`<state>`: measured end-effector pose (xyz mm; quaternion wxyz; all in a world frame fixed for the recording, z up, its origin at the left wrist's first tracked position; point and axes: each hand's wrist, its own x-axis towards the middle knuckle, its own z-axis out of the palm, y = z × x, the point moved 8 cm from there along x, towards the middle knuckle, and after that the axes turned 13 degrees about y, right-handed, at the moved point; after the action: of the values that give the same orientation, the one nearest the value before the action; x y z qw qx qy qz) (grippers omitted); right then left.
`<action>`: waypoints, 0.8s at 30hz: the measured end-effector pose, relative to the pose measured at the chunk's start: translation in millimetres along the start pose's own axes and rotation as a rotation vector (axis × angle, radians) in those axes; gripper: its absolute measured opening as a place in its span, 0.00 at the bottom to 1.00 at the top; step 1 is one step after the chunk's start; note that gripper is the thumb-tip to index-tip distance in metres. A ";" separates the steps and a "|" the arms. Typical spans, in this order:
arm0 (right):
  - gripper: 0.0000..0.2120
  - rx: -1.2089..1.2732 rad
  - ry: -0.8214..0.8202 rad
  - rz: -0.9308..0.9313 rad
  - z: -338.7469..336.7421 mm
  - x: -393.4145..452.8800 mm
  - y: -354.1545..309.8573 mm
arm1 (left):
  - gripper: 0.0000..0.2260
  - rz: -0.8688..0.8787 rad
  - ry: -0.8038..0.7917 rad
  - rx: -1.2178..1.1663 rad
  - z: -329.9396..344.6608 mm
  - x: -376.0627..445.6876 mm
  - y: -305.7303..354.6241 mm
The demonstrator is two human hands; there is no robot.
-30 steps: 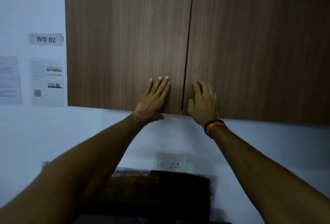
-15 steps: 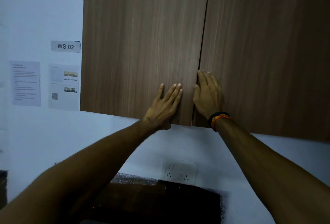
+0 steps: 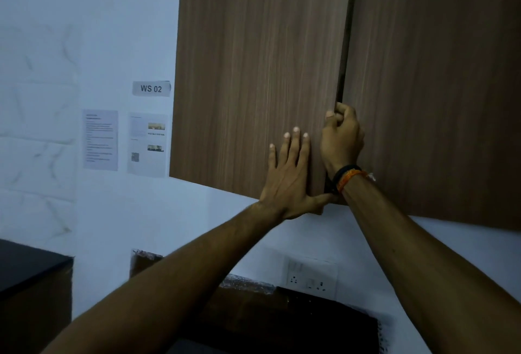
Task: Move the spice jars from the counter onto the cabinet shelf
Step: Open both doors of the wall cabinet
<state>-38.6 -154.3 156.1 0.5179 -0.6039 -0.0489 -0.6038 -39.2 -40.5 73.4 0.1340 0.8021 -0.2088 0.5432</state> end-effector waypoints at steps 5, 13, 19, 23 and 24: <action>0.11 0.154 -0.045 -0.027 -16.6 -10.8 -28.3 | 0.58 -0.097 0.072 0.004 -37.9 -0.2 11.9; 0.10 0.462 -0.356 -0.177 -19.4 -37.9 -104.1 | 0.51 -0.055 0.128 -0.072 -127.4 -44.9 8.7; 0.15 0.645 -0.526 -0.155 10.6 -79.8 -157.1 | 0.48 -0.010 0.223 -0.034 -188.2 -73.2 7.0; 0.25 0.760 -0.686 -0.102 37.6 -118.3 -188.7 | 0.48 -0.054 0.279 -0.023 -226.1 -90.5 -10.3; 0.28 0.779 -0.716 -0.107 44.2 -127.7 -198.0 | 0.48 -0.079 0.307 -0.015 -237.3 -95.9 -16.6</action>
<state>-178.1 39.1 180.4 0.6233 -0.5318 -0.4741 -0.3224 -255.6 97.1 73.4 0.1914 0.7161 -0.1582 0.6523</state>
